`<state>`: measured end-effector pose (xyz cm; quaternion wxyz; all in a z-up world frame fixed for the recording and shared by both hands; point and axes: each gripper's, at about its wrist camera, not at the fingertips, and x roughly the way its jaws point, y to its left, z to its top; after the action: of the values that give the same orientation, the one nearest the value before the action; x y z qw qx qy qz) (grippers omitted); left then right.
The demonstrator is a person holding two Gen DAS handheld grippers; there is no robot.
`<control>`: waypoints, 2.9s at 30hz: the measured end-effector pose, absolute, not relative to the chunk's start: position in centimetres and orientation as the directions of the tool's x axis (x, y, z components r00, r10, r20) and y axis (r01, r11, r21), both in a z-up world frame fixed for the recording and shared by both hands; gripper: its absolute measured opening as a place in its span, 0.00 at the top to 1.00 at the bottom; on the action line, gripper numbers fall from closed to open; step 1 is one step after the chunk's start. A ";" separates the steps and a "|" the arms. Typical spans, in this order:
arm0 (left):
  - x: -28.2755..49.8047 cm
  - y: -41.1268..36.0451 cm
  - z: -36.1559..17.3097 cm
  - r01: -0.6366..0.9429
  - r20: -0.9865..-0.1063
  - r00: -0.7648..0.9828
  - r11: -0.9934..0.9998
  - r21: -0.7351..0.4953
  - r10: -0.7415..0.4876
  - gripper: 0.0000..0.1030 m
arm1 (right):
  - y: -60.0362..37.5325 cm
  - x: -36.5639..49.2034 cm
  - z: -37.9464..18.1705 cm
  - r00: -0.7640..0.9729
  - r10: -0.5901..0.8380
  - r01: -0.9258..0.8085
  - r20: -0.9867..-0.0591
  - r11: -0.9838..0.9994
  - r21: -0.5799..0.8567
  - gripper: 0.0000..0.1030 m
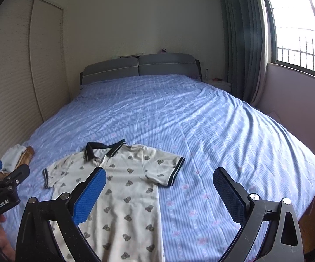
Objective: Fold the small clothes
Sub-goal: 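Move the right tool to the nearest sleeve and grasp its edge, then fold the held sleeve inward onto the shirt body, then open the right tool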
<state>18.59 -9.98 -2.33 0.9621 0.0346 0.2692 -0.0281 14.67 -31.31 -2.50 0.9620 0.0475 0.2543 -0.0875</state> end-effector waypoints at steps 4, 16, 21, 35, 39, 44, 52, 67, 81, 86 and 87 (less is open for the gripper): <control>22.4 -12.4 -4.1 0.090 -0.520 0.853 0.994 0.062 -0.045 0.00 | -33.7 18.8 -4.5 0.847 -0.125 0.191 -0.518 0.979 0.076 0.13; 33.4 -18.2 -11.7 0.095 -0.592 0.804 0.994 0.045 -0.050 0.00 | -41.0 31.0 -13.5 0.782 -0.049 0.172 -0.622 0.975 0.140 0.59; 36.4 -19.8 -14.8 0.099 -0.627 0.778 0.994 0.043 -0.050 0.00 | -43.2 35.0 -17.5 0.742 -0.008 0.161 -0.670 0.973 0.167 0.65; 38.1 -20.3 -18.1 0.091 -0.660 0.751 0.995 0.046 -0.038 0.00 | -45.9 38.3 -22.9 0.707 0.108 0.139 -0.699 0.948 0.287 0.92; 37.7 -19.2 -17.1 0.076 -0.648 0.761 0.996 0.039 -0.032 0.00 | -45.5 37.2 -21.2 0.734 0.099 0.140 -0.672 0.946 0.292 0.95; 36.7 -16.8 -15.2 0.050 -0.633 0.774 0.998 0.033 -0.018 0.00 | -43.3 36.1 -17.7 0.757 0.108 0.111 -0.645 0.951 0.289 0.95; 34.9 -10.9 -12.1 -0.015 -0.602 0.798 1.000 0.016 0.022 0.00 | -35.4 35.8 -12.0 0.763 0.210 -0.016 -0.611 0.952 0.306 0.95; 33.7 -4.6 -13.1 -0.059 -0.632 0.773 0.998 0.009 0.052 0.00 | -25.3 40.5 -20.3 0.610 0.251 -0.017 -0.751 0.952 0.305 0.95; 32.9 -7.0 -14.7 0.005 -0.641 0.768 1.000 0.007 0.001 0.00 | -28.7 31.8 -18.6 0.697 0.145 0.009 -0.703 0.978 0.211 0.93; 32.5 -8.2 -15.1 0.037 -0.648 0.762 0.999 0.018 -0.016 0.00 | -29.1 29.7 -19.4 0.681 0.130 0.003 -0.721 0.984 0.181 0.84; 32.4 -8.2 -15.2 0.039 -0.648 0.762 0.999 0.020 -0.017 0.00 | -28.9 29.5 -19.5 0.686 0.121 0.001 -0.717 0.986 0.168 0.76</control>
<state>32.40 -8.23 -15.15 0.9384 0.0159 0.3450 -0.0148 29.55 -28.93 -19.49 0.9149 0.0775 0.3947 0.0330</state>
